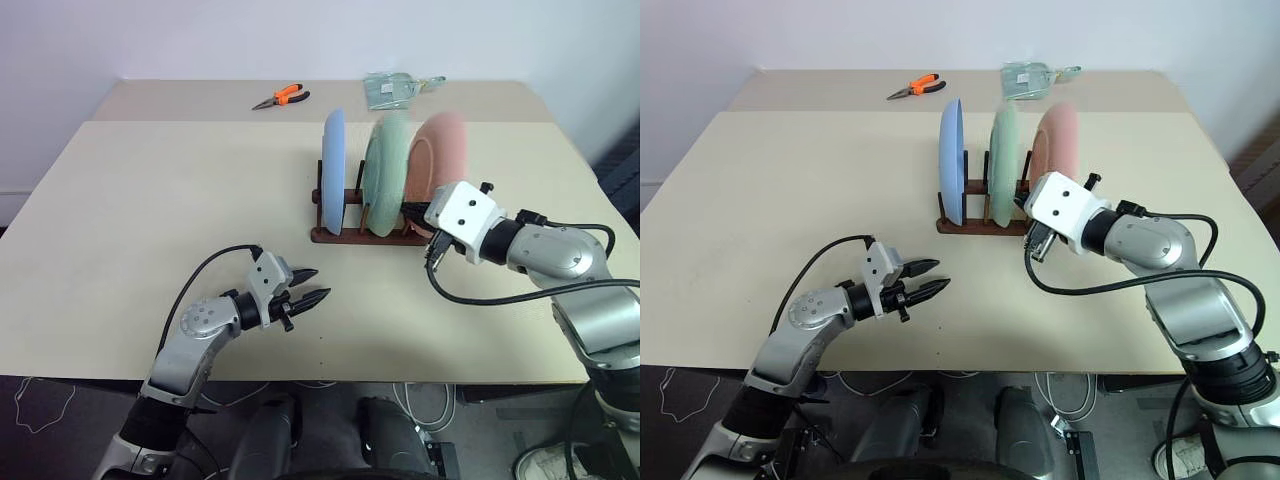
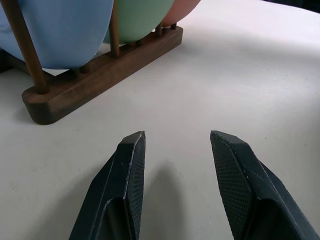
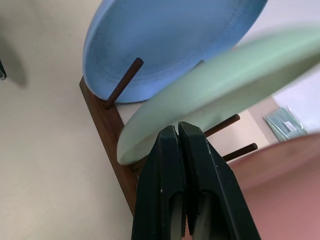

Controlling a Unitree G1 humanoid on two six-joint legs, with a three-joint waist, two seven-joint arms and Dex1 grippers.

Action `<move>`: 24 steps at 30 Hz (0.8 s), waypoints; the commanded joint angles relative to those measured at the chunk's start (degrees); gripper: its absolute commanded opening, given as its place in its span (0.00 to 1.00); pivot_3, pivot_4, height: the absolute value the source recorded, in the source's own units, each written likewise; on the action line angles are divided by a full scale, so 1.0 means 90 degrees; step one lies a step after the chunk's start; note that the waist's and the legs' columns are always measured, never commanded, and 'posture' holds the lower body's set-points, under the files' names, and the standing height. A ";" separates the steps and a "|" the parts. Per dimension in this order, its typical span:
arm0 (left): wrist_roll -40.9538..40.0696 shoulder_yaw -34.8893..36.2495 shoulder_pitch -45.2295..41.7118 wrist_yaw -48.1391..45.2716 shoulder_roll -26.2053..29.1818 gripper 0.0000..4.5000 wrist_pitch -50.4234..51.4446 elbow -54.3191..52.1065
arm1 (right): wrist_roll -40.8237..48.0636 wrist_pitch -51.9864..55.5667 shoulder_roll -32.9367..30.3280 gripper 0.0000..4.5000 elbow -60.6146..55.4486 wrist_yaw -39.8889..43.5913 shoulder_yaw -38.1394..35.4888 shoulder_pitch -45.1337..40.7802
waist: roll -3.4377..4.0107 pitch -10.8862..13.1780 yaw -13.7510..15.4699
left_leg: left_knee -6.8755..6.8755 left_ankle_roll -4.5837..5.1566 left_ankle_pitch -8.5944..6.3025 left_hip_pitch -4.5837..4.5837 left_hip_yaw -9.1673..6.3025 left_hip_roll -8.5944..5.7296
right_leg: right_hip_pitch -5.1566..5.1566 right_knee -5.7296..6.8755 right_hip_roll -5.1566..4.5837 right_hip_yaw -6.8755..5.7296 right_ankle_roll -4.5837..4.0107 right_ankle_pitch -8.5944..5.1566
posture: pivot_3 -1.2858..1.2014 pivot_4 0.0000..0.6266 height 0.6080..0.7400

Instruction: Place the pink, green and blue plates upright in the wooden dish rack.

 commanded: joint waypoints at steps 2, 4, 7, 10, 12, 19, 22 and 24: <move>-0.0016 -0.0056 -0.0007 0.0040 -0.0038 0.47 -0.0044 -0.0213 | -0.0066 0.0008 -0.0043 0.01 -0.0241 0.0095 -0.0231 -0.0065 | 0.0000 0.0000 0.0003 | 0.0000 0.0000 0.0000 0.0000 0.0000 0.0000 | 0.0000 0.0000 0.0000 0.0000 0.0000 0.0000 | 0.52 0.24 0.98; -0.0004 -0.0040 0.0027 0.0053 -0.0019 0.47 -0.0056 -0.0220 | -0.0033 -0.0025 -0.0250 0.01 -0.0298 0.0293 -0.0414 0.0233 | 0.0000 0.0000 0.0007 | 0.0000 0.0000 0.0000 0.0000 0.0000 0.0000 | 0.0000 0.0000 0.0000 0.0000 0.0000 0.0000 | 0.52 0.24 0.98; 0.0029 0.0015 0.0096 0.0073 0.0056 0.47 -0.0088 -0.0201 | 0.0338 0.0026 -0.0698 0.01 -0.0599 0.0919 -0.0977 0.1079 | 0.0000 0.0000 0.0113 | 0.0000 0.0005 -0.0003 0.0001 -0.0001 -0.0001 | 0.0003 -0.0001 -0.0001 -0.0002 0.0000 0.0000 | 0.52 0.24 0.98; 0.0084 0.0203 0.0138 0.0171 0.0196 0.47 -0.0178 -0.0079 | 0.0804 0.0114 -0.0831 0.01 -0.0820 0.1384 -0.1578 0.2044 | -0.0001 0.0000 0.0130 | 0.0000 0.0010 -0.0006 0.0000 -0.0001 -0.0002 | 0.0007 -0.0004 -0.0003 -0.0004 0.0000 0.0000 | 0.52 0.24 0.98; 0.0140 0.0463 0.0138 0.0340 0.0297 0.47 -0.0300 0.0132 | 0.0772 -0.0043 -0.0666 0.01 -0.0586 0.1304 -0.1779 0.2399 | -0.0002 -0.0001 0.0109 | 0.0001 0.0010 -0.0006 0.0005 -0.0002 -0.0002 | 0.0014 -0.0004 -0.0003 -0.0005 0.0000 0.0000 | 0.52 0.24 0.98; 0.0379 0.1295 0.0354 0.0737 0.0831 0.47 -0.0817 0.0845 | 0.0294 -0.0983 0.0101 0.01 0.1041 0.0613 -0.1812 0.2431 | -0.0005 -0.0003 0.0075 | 0.0004 0.0008 -0.0006 0.0024 0.0000 0.0004 | 0.0022 -0.0001 0.0004 -0.0001 -0.0001 -0.0001 | 0.52 0.24 0.98; 0.0285 0.1712 0.0660 0.0684 0.1109 0.47 -0.0976 0.0959 | 0.0401 -0.1343 0.0532 0.01 0.1794 0.0463 -0.1874 0.2197 | -0.0006 -0.0004 0.0084 | 0.0003 0.0008 -0.0006 0.0023 0.0001 0.0002 | 0.0022 -0.0001 0.0000 0.0000 0.0000 -0.0001 | 0.52 0.24 0.98; 0.0236 0.1874 0.0858 0.0671 0.1215 0.47 -0.1032 0.0920 | 0.0448 -0.1591 0.0759 0.01 0.2205 0.0448 -0.1862 0.2057 | -0.0005 -0.0005 0.0076 | 0.0001 0.0007 -0.0007 0.0023 0.0001 0.0002 | 0.0022 -0.0001 -0.0001 0.0001 0.0000 -0.0001 | 0.52 0.24 0.98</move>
